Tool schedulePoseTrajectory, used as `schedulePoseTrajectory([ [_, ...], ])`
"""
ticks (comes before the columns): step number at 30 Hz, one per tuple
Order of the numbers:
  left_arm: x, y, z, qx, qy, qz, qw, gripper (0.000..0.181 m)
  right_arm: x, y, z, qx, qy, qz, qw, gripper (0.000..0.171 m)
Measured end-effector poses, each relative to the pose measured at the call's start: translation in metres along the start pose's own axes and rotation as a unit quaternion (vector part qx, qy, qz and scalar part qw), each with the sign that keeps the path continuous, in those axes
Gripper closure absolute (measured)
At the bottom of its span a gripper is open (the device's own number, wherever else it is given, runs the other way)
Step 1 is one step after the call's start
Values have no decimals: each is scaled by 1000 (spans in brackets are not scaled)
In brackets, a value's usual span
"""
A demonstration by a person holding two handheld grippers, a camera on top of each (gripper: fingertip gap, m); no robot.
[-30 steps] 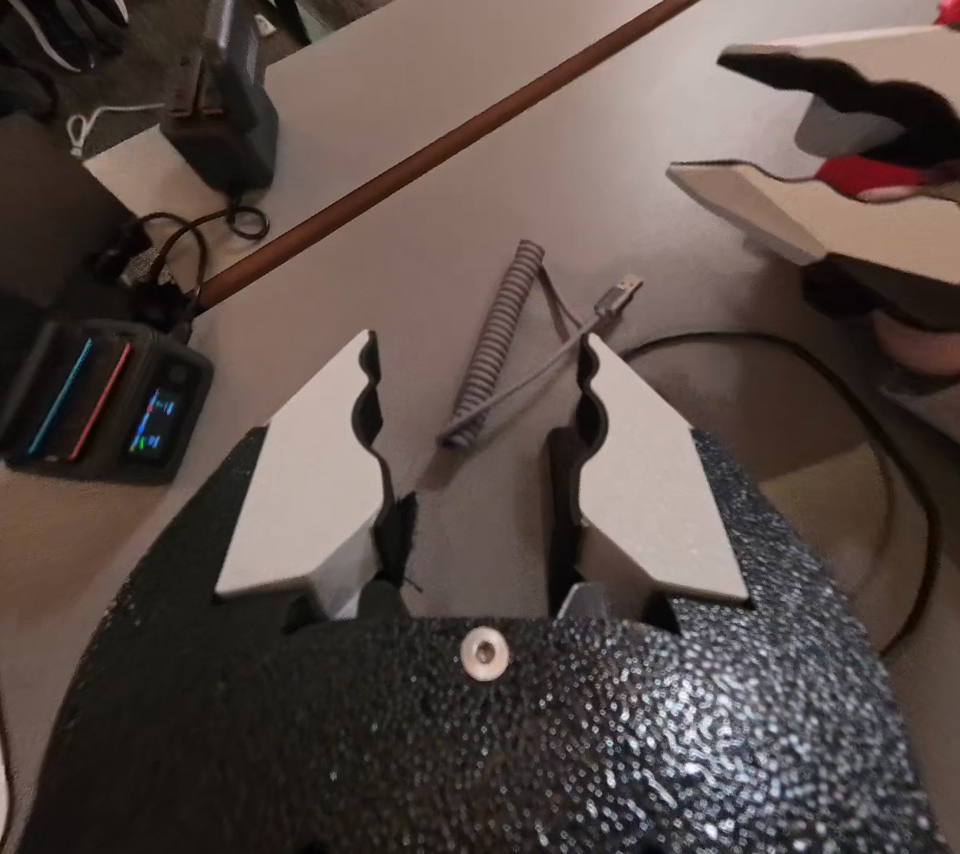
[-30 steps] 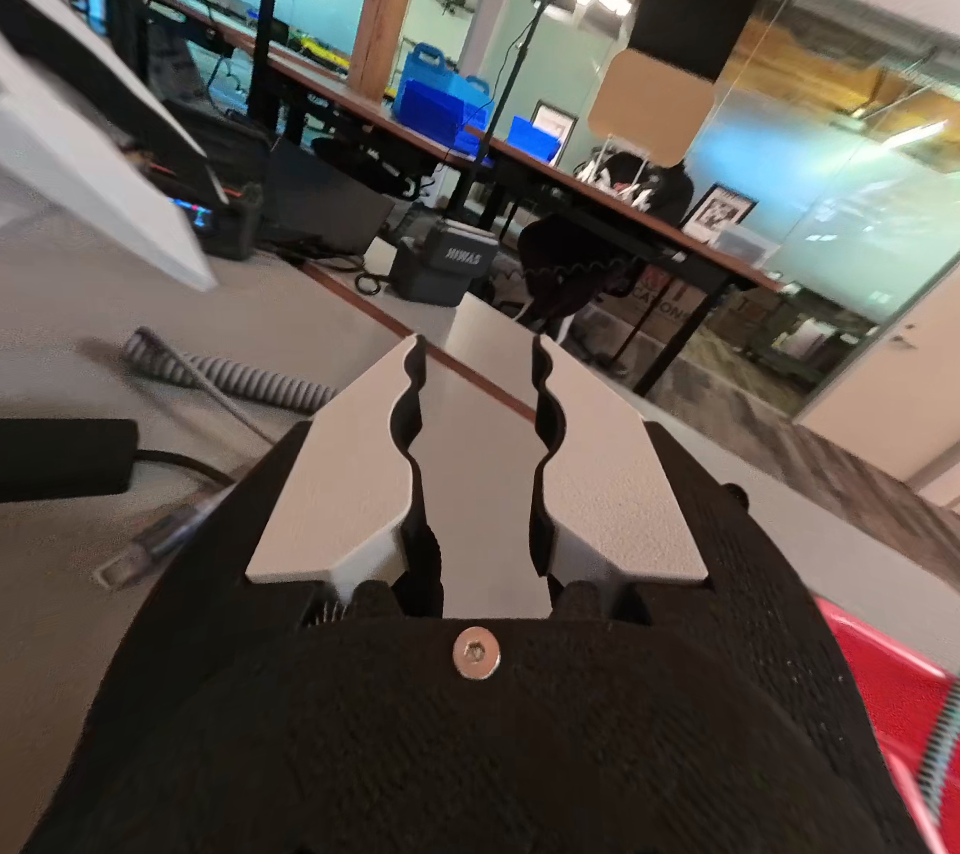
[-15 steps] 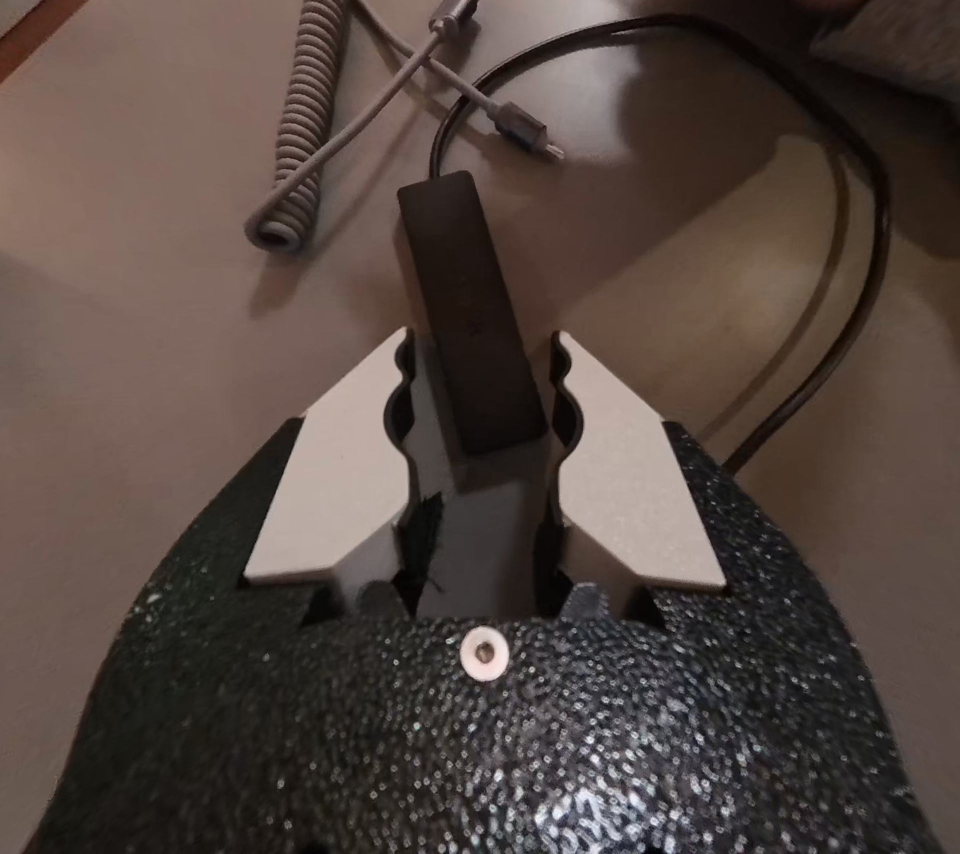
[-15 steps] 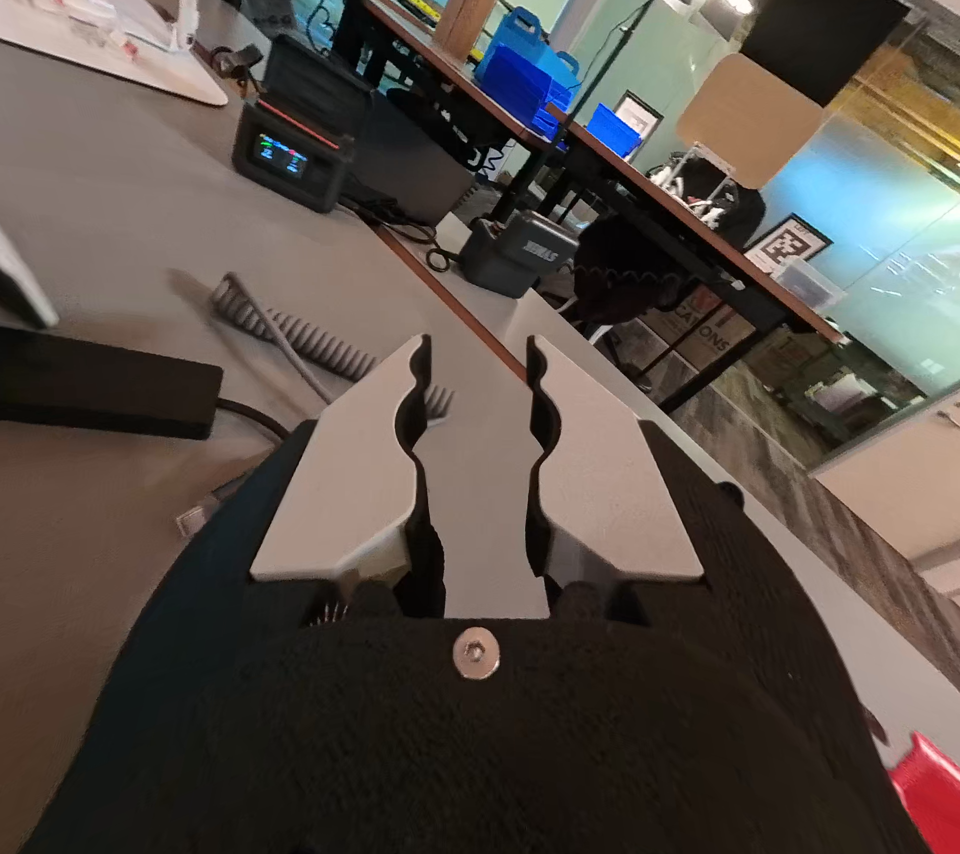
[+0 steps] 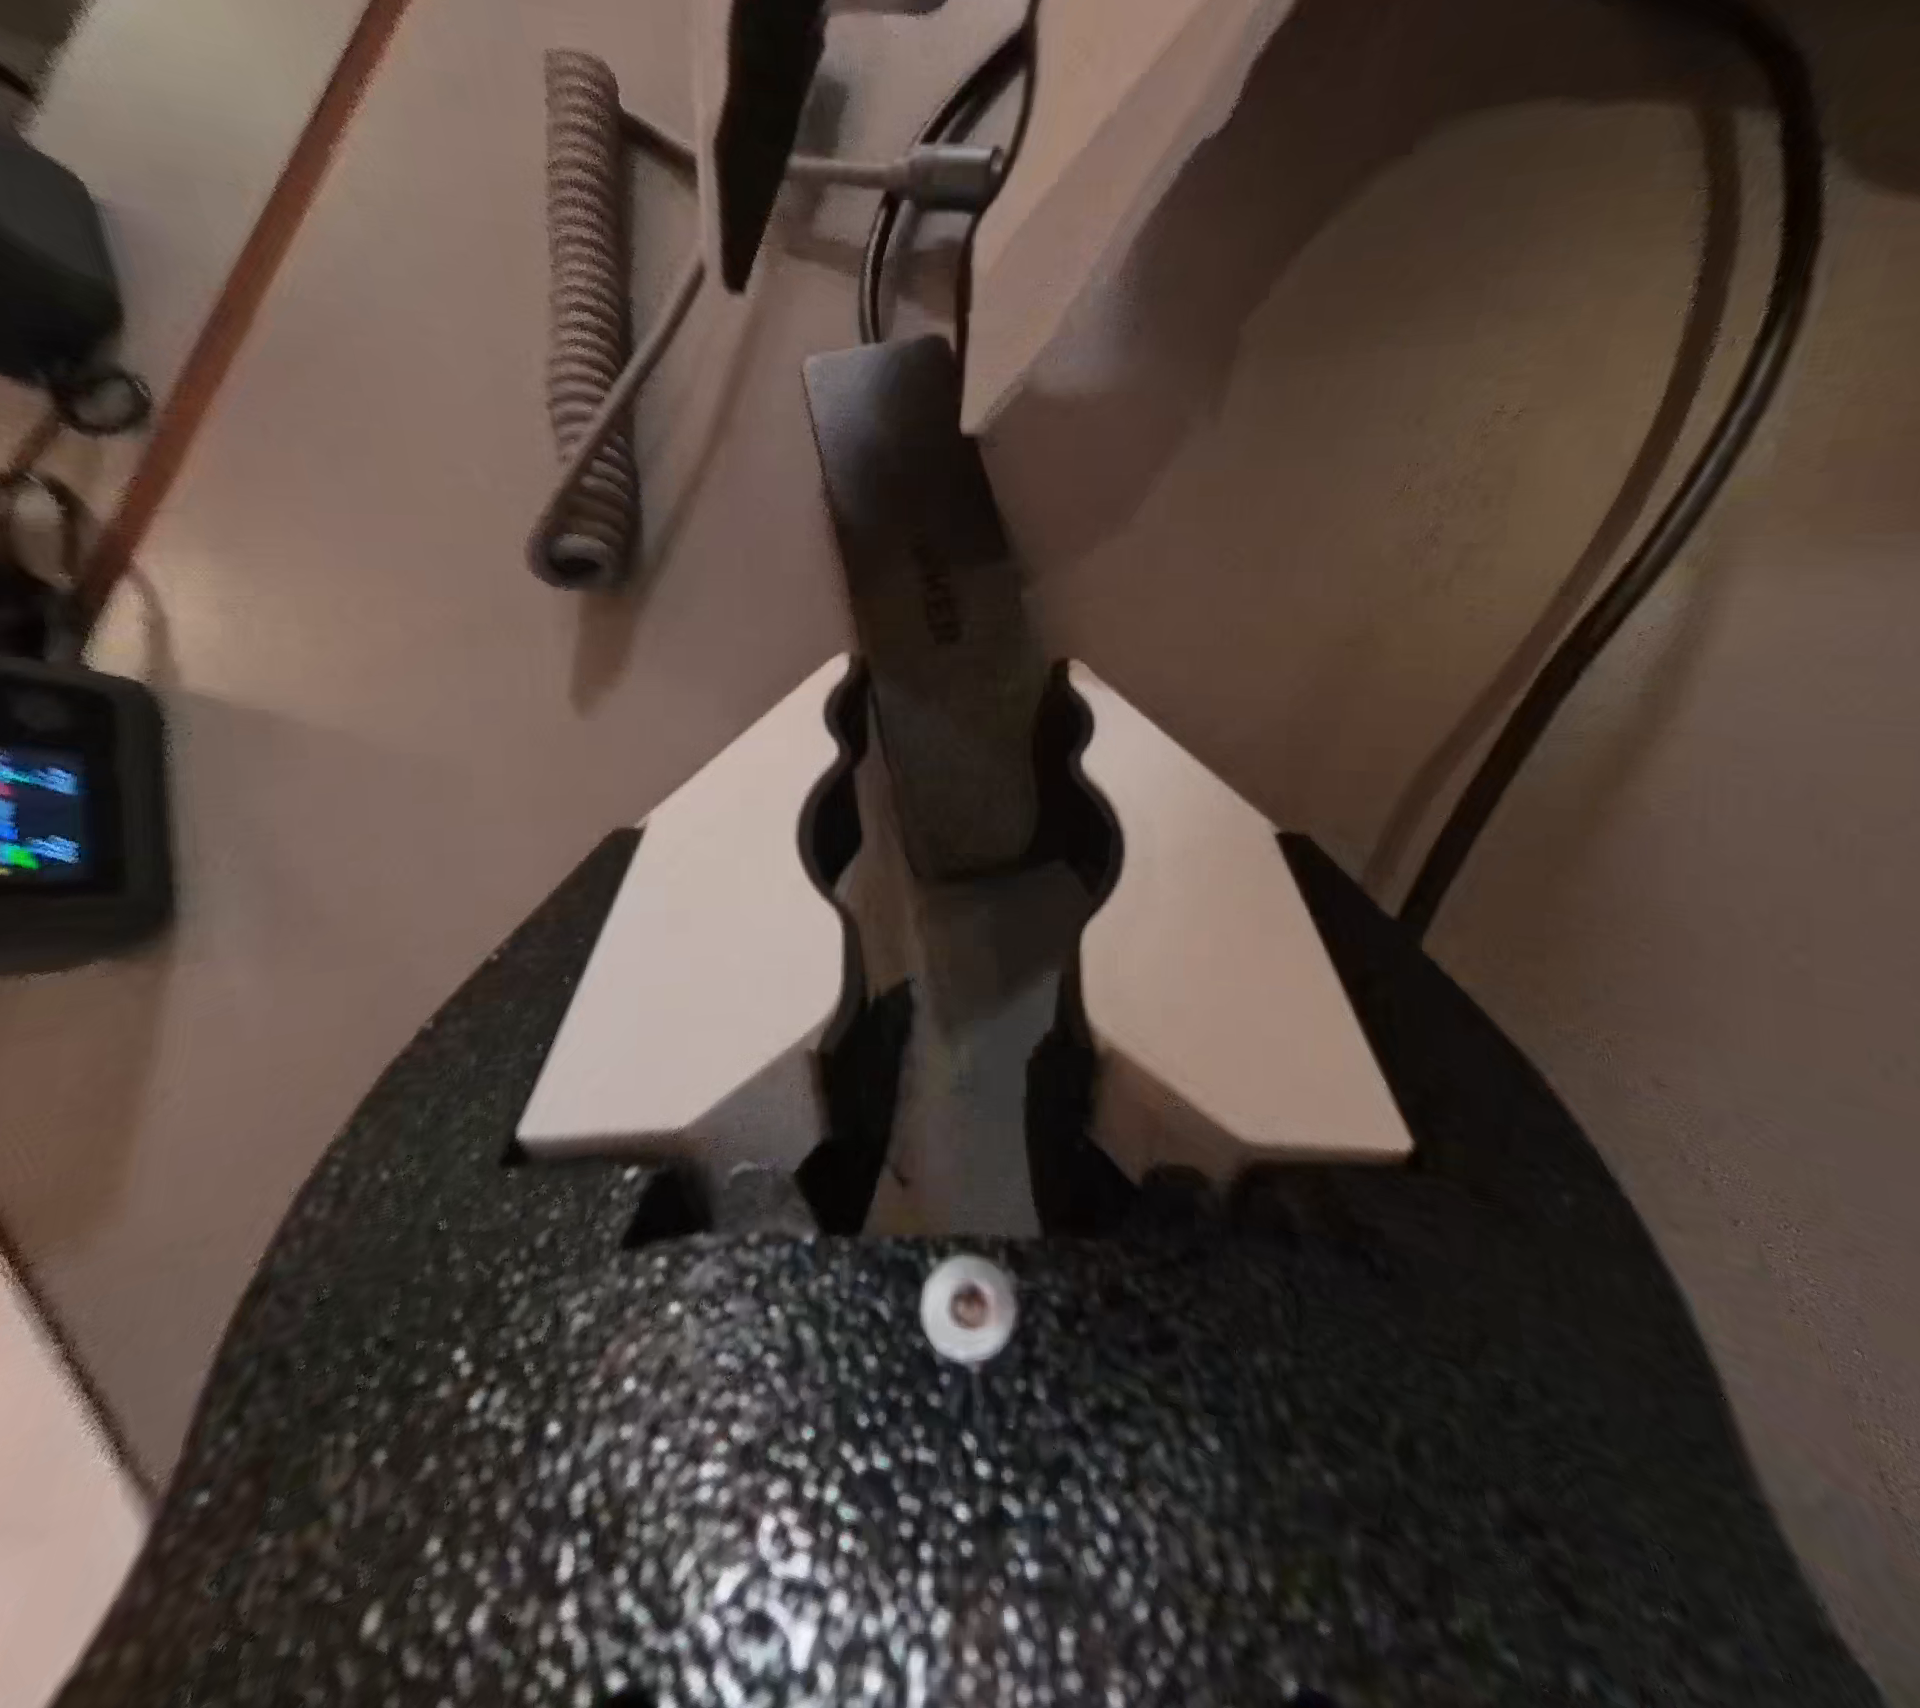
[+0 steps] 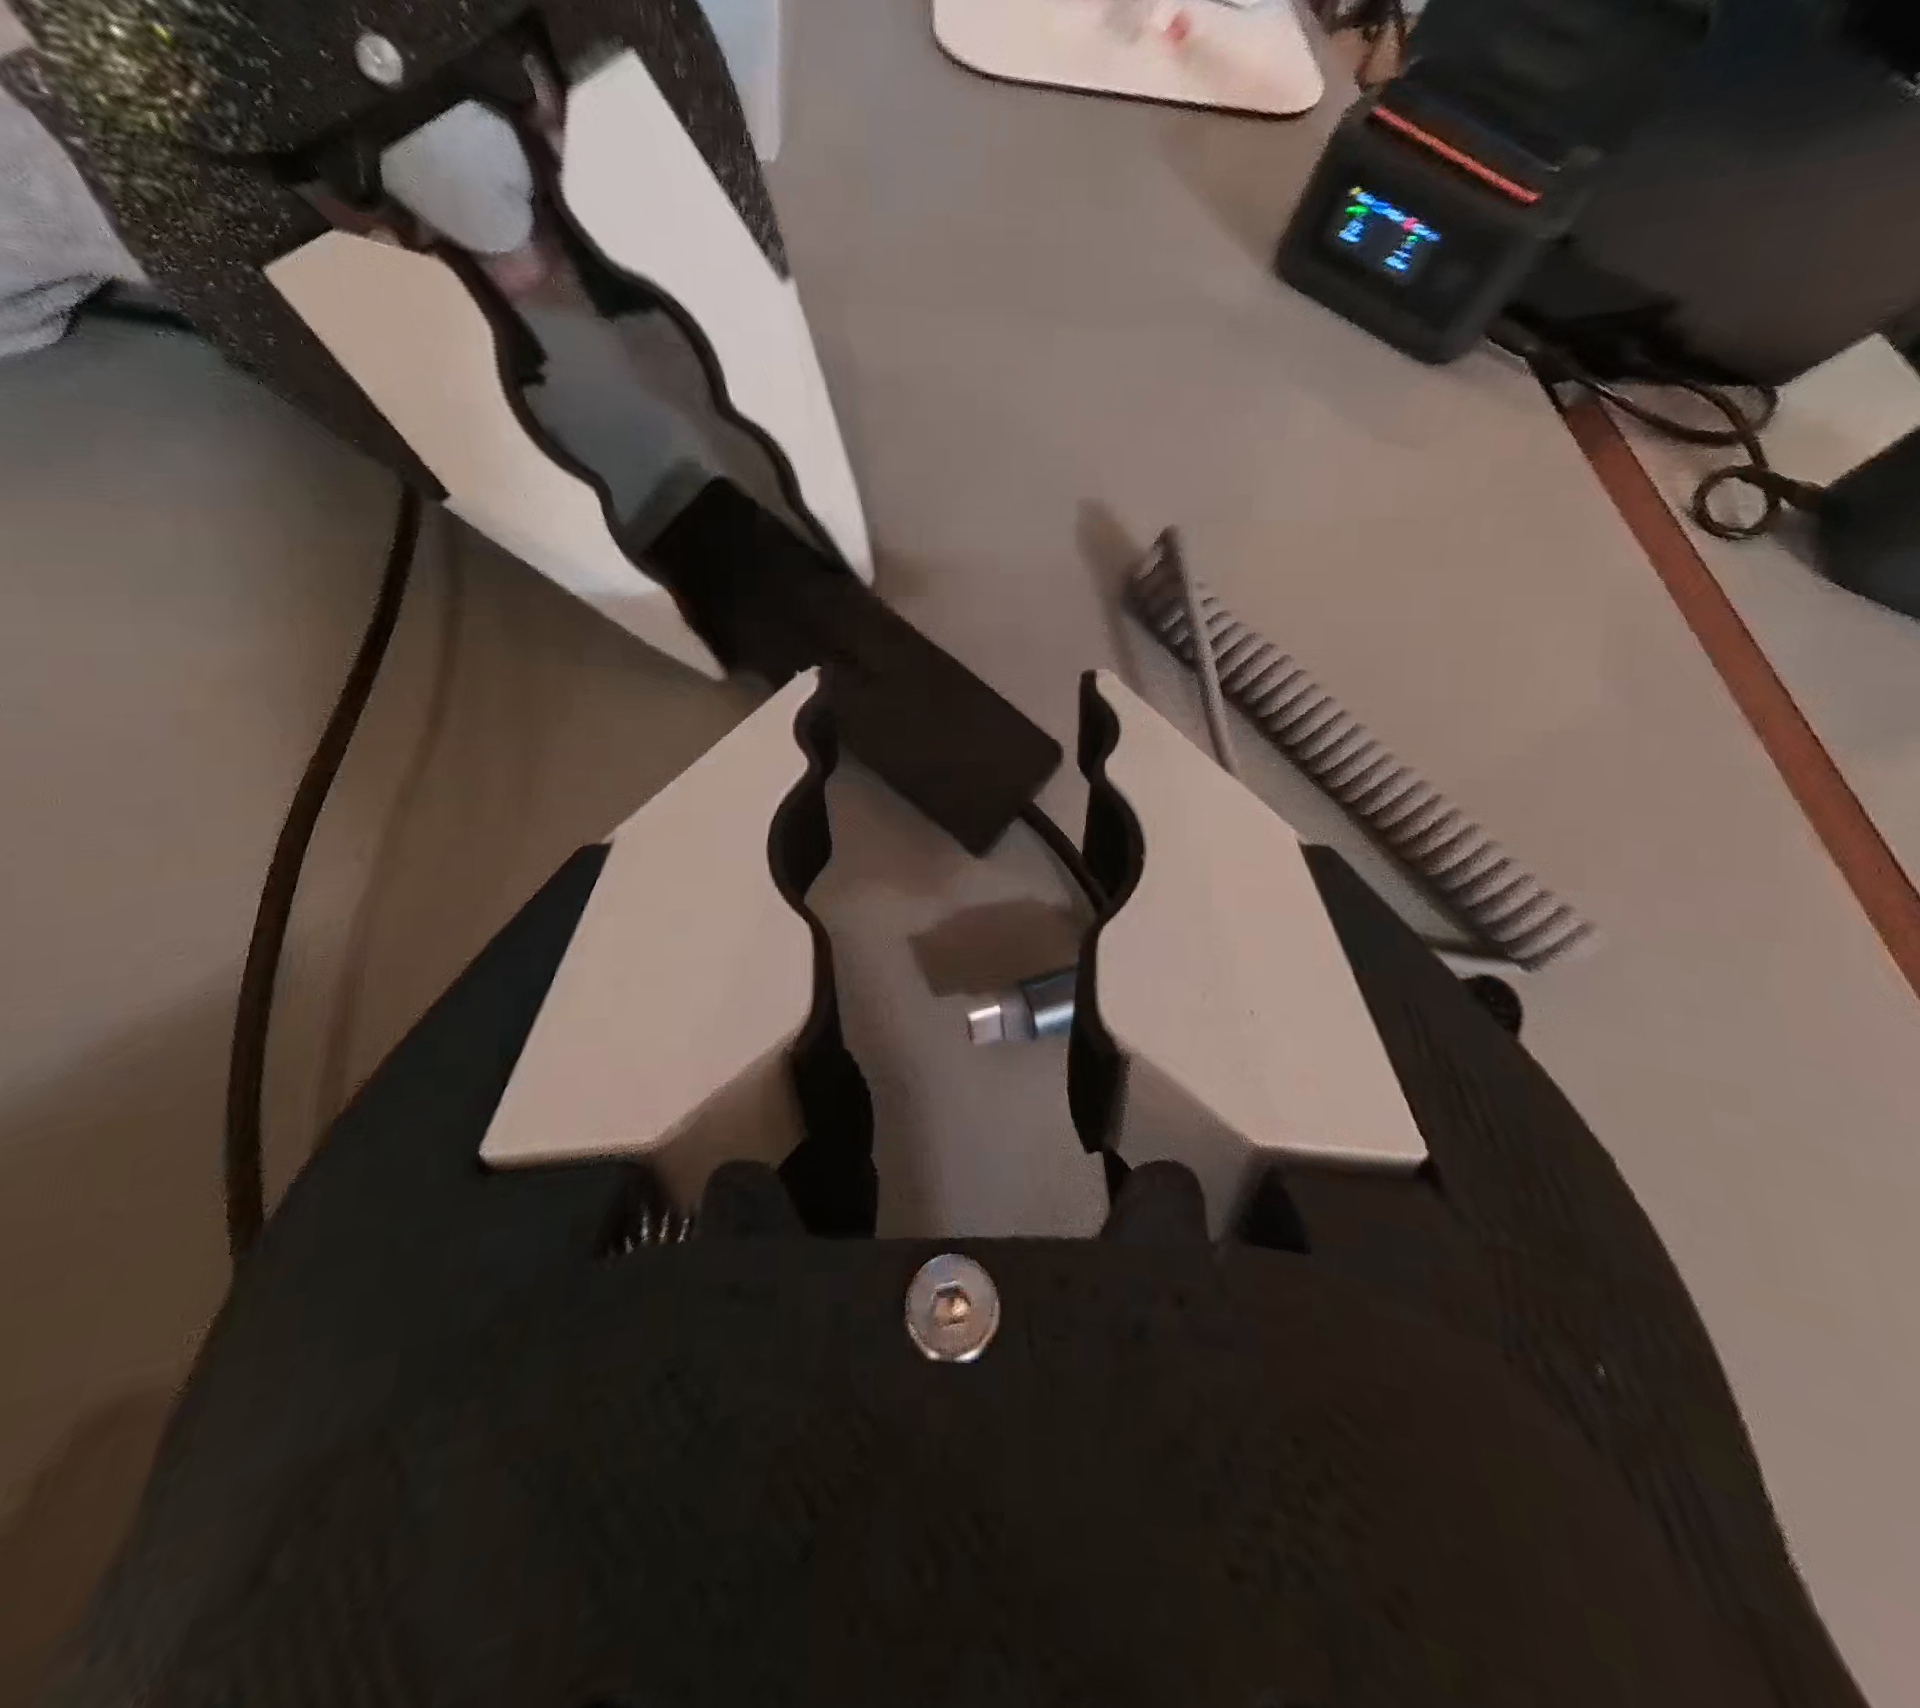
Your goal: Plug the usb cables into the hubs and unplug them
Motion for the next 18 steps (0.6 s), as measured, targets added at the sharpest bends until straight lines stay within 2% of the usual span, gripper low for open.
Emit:
schedulePoseTrajectory([
  [2,1,2,-1,11,-126,-57,990,148,-5,-4,2,-20,10,-15,1000,124],
  [3,4,4,-1,17,-201,-85,976,148,-7,-5,5,-31,11,-20,999,123],
  [6,15,7,1,28,-403,-165,900,147,-10,-8,10,-43,3,-36,998,118],
  [7,18,7,1,33,-437,-180,881,147,-12,-9,10,-41,-7,-49,998,120],
  [8,19,7,1,37,-450,-186,873,147,-15,-9,10,-37,-20,-68,997,129],
  [9,18,6,1,40,-444,-183,876,148,-18,-8,10,-36,-31,-84,995,142],
  [11,18,6,0,60,-408,-156,897,149,-19,-5,12,-38,-34,-98,994,151],
  [12,18,6,-1,77,-366,-138,917,150,-20,-3,12,-37,-30,-104,993,156],
  [13,16,6,-5,96,-309,-122,938,140,-20,-2,13,-39,-16,-96,994,158],
  [14,12,7,-10,106,-246,-105,958,122,-18,-1,15,-41,4,-82,996,160],
  [15,9,8,-13,110,-183,-77,974,115,-18,0,15,-41,21,-77,996,161],
  [16,6,9,-15,116,-124,-46,984,112,-18,1,14,-40,35,-73,996,163],
  [18,-1,7,-13,119,-31,6,992,119,-19,3,12,-33,61,-64,995,163],
])
Point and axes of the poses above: each gripper's, where its closed fingertips meet, y back along the fingers, z out of its underside, x = y × z across the jaws, the point moved 5 cm from there along y, back along the fingers, and after that the axes turned 10 degrees about y, right-handed, at the moved point
